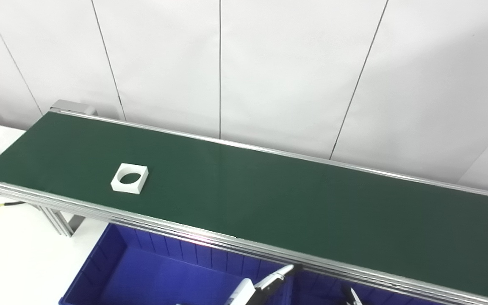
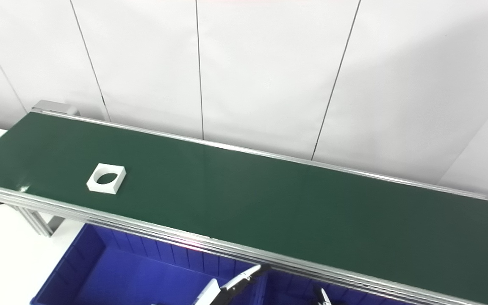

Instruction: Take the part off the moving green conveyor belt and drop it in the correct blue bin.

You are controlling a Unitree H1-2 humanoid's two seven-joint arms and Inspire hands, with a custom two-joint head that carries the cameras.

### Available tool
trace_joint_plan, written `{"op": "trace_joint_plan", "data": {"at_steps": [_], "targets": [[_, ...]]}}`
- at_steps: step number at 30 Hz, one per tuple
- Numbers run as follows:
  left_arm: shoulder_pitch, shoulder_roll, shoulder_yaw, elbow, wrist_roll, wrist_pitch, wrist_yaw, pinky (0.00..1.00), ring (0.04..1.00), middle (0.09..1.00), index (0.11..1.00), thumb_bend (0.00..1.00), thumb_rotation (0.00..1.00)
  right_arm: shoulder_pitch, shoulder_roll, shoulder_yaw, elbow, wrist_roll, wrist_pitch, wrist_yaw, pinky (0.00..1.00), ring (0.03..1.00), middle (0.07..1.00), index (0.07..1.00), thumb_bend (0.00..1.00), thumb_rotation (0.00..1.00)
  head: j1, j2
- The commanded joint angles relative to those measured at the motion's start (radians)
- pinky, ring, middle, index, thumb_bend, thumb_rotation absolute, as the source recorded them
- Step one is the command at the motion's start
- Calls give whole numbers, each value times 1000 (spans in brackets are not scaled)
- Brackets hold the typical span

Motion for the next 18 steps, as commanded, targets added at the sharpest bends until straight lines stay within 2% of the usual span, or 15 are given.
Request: {"op": "trace_joint_plan", "data": {"at_steps": [1,4,7,12,18], "targets": [[-25,10,3,-53,30,-32,45,807,865,892,902,986,824,-5,-8,-7,-28,0,-50,-1,831,880,949,963,820,996,1,1],[-30,21,13,-89,61,-32,67,789,856,879,894,976,800,-8,-7,-6,-26,-2,-50,-3,822,873,944,959,809,997,0,3],[-37,27,33,-119,56,-32,56,772,843,860,870,990,762,-8,-6,-7,-23,2,-50,4,826,875,948,960,812,996,2,4],[-33,13,122,-166,22,-31,-38,648,781,803,807,1000,665,-12,1,-8,-12,3,-50,6,838,877,956,964,837,1000,5,1],[-60,-21,222,-193,54,-31,-113,661,775,814,828,1000,584,-15,4,-4,-14,-4,-50,5,835,888,961,968,818,1000,0,1]]}}
